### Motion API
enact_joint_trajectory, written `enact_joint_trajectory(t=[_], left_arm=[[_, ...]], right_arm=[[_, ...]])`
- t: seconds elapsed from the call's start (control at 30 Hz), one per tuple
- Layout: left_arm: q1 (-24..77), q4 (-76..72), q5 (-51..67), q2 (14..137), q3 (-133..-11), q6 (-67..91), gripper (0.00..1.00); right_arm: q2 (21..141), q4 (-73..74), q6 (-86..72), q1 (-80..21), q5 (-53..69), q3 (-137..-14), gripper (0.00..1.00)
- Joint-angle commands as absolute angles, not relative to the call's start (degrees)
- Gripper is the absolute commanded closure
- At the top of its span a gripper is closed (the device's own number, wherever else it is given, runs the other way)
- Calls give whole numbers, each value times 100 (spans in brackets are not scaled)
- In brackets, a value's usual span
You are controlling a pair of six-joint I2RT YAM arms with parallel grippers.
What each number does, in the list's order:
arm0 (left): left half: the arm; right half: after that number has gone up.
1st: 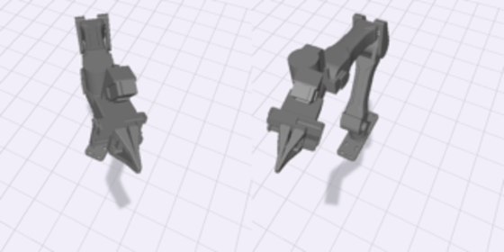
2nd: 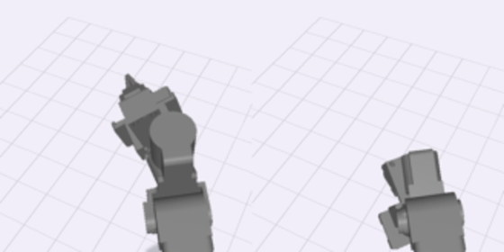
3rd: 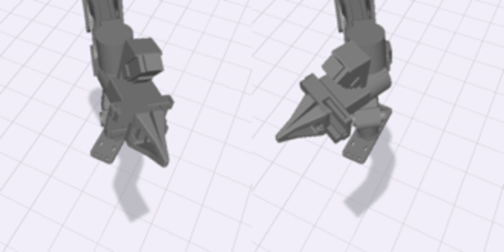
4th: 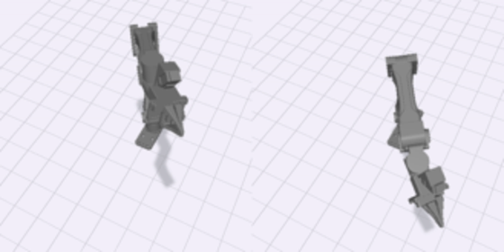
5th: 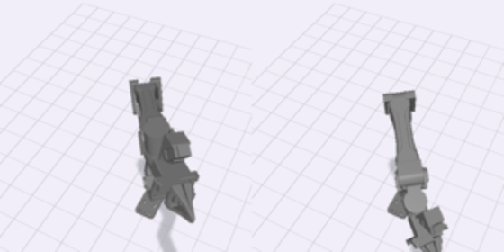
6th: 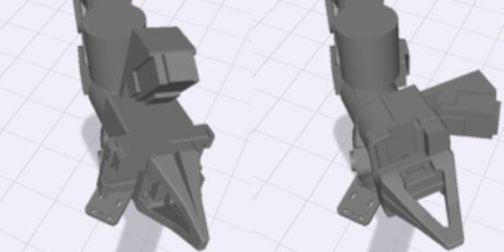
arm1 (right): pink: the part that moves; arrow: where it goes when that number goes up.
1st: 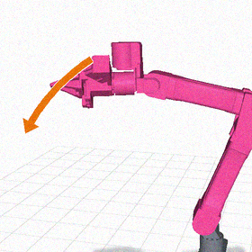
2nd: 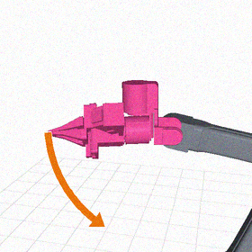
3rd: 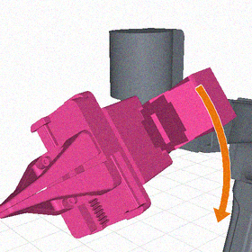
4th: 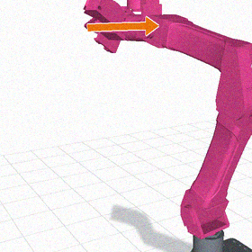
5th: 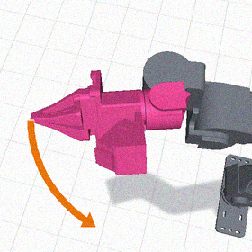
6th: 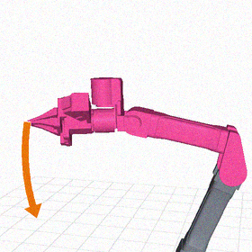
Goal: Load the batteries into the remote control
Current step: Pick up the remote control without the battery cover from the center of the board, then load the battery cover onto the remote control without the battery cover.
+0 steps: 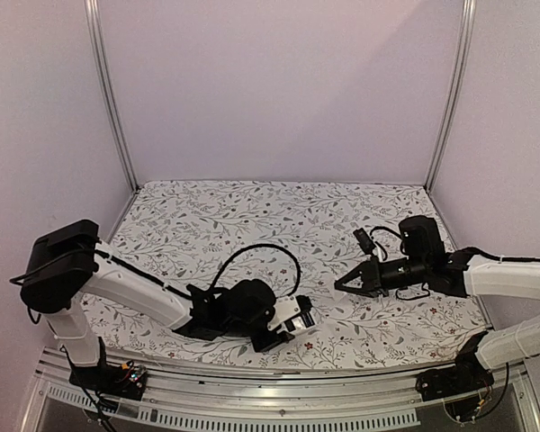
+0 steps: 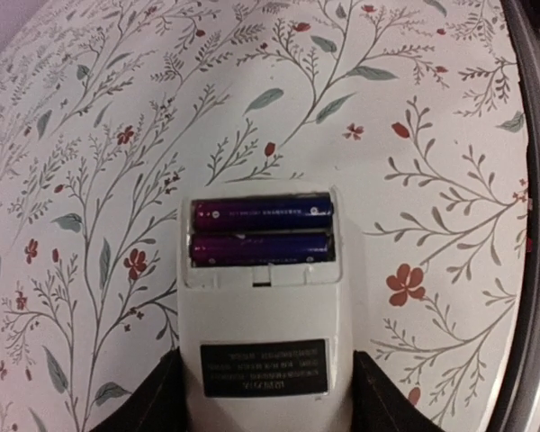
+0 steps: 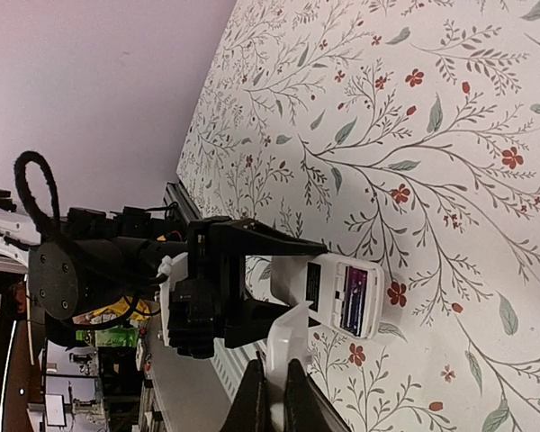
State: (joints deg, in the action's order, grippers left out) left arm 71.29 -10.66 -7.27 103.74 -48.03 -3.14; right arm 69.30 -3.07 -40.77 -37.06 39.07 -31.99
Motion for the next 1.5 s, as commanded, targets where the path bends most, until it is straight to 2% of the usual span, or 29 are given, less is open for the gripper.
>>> enact_joint_trajectory(t=[0.0,0.23,0.73,1.47], left_arm=[[7228,-2693,-1375,9856,-4571,-905,100],[7301,-3568,-1739,9574,-4552,-1481,100],[7526,-3592,-2746,9455,-4916,-1917,100],[7647,-3560,-2927,9479,-4984,-2029,100]], right_arm=[[6598,-359,-4198,-3675,3920,-3608,100],[6356,-115,-4102,-3827,3913,-4127,100],[6690,385,-3772,-4158,3729,-4739,100],[6860,264,-3610,-4271,3410,-4808,100]])
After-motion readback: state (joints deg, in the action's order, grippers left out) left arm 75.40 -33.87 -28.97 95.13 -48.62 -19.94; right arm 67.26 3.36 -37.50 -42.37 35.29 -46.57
